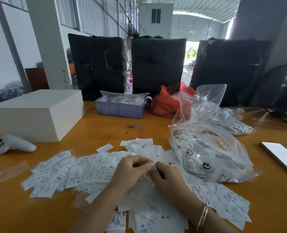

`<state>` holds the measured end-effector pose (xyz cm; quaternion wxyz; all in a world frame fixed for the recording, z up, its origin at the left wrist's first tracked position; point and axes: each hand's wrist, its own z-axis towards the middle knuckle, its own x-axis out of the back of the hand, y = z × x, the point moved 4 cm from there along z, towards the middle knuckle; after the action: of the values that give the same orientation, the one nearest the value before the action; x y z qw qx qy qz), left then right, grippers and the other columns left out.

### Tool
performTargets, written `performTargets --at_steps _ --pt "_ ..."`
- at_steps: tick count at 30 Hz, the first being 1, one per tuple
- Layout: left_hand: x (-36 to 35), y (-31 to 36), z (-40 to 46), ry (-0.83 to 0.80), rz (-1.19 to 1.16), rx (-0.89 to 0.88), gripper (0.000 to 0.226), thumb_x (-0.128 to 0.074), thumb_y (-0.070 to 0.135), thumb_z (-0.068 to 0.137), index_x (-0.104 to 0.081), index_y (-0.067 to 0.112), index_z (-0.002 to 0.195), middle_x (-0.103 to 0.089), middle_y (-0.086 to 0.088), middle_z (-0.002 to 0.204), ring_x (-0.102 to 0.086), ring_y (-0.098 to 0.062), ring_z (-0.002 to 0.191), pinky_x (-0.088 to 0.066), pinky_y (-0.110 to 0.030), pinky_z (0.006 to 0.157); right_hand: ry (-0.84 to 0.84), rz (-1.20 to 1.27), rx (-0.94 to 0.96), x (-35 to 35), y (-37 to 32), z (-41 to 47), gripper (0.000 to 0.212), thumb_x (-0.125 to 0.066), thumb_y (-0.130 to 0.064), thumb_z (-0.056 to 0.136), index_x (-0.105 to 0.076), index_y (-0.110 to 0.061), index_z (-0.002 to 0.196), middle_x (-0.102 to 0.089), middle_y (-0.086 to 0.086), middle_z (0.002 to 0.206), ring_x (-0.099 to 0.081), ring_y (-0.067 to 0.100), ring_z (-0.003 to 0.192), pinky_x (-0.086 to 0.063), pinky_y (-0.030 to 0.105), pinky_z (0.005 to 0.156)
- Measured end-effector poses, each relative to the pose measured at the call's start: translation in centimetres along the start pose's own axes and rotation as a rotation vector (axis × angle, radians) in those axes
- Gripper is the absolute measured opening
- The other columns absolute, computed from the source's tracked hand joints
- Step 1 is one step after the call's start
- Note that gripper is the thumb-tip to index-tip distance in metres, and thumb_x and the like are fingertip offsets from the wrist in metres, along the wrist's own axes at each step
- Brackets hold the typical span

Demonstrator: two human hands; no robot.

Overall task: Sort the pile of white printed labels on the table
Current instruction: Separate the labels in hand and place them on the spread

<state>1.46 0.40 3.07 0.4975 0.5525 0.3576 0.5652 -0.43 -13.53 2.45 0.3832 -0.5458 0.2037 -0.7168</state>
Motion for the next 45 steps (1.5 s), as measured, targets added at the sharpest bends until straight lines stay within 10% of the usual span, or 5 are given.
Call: performTargets --at_steps 12,19,33,40,45 --pt "-0.2 -0.4 0.0 -0.008 -0.077 0.054 0.014 -0.071 0.021 0.085 -0.065 0.033 0.085 -0.074 0.019 0.08 -0.07 -0.001 0.076 -0.048 -0.009 0.056 0.04 0.704 -0.198 1.3 0.9 0.3 0.026 -0.05 0.0 0.094 -0.049 -0.017 0.114 -0.064 -0.004 0.061 -0.067 0.024 0.059 -0.048 0.022 0.049" --pt "0.1 -0.2 -0.1 0.068 -0.073 0.096 0.031 -0.073 0.032 0.082 -0.064 0.025 0.111 -0.073 0.019 0.086 -0.069 0.003 0.079 -0.053 -0.012 0.064 0.102 0.922 -0.251 1.3 1.2 0.2 0.013 -0.054 0.0 0.091 -0.054 -0.007 0.102 -0.064 0.003 0.07 -0.069 0.027 0.066 -0.053 0.025 0.056" --pt "-0.1 1.5 -0.8 -0.027 -0.016 0.084 0.02 -0.063 0.042 0.087 -0.074 0.025 0.087 -0.066 -0.027 0.085 -0.06 -0.023 0.072 -0.05 -0.037 0.069 0.076 0.675 -0.182 1.2 0.5 0.1 0.004 -0.064 -0.008 0.087 -0.061 -0.006 0.087 -0.061 -0.001 0.06 -0.057 0.011 0.052 -0.046 0.019 0.047" --pt "6.6 0.0 0.7 0.505 0.187 0.083 0.025 -0.062 0.021 0.09 -0.053 0.029 0.112 -0.059 0.008 0.09 -0.057 -0.01 0.059 -0.044 -0.019 0.043 0.192 0.69 -0.181 2.7 1.1 0.3 0.007 -0.055 -0.004 0.091 -0.061 -0.008 0.092 -0.062 -0.001 0.064 -0.058 0.013 0.056 -0.049 0.022 0.051" --pt "8.4 -1.8 0.8 0.518 0.665 0.238 0.039 -0.065 0.026 0.088 -0.047 0.024 0.123 -0.058 0.009 0.09 -0.059 -0.013 0.074 -0.045 -0.032 0.064 0.282 0.603 -0.16 3.9 1.5 0.4 0.01 -0.054 -0.004 0.092 -0.061 -0.012 0.09 -0.062 0.004 0.068 -0.059 0.014 0.057 -0.05 0.025 0.053"
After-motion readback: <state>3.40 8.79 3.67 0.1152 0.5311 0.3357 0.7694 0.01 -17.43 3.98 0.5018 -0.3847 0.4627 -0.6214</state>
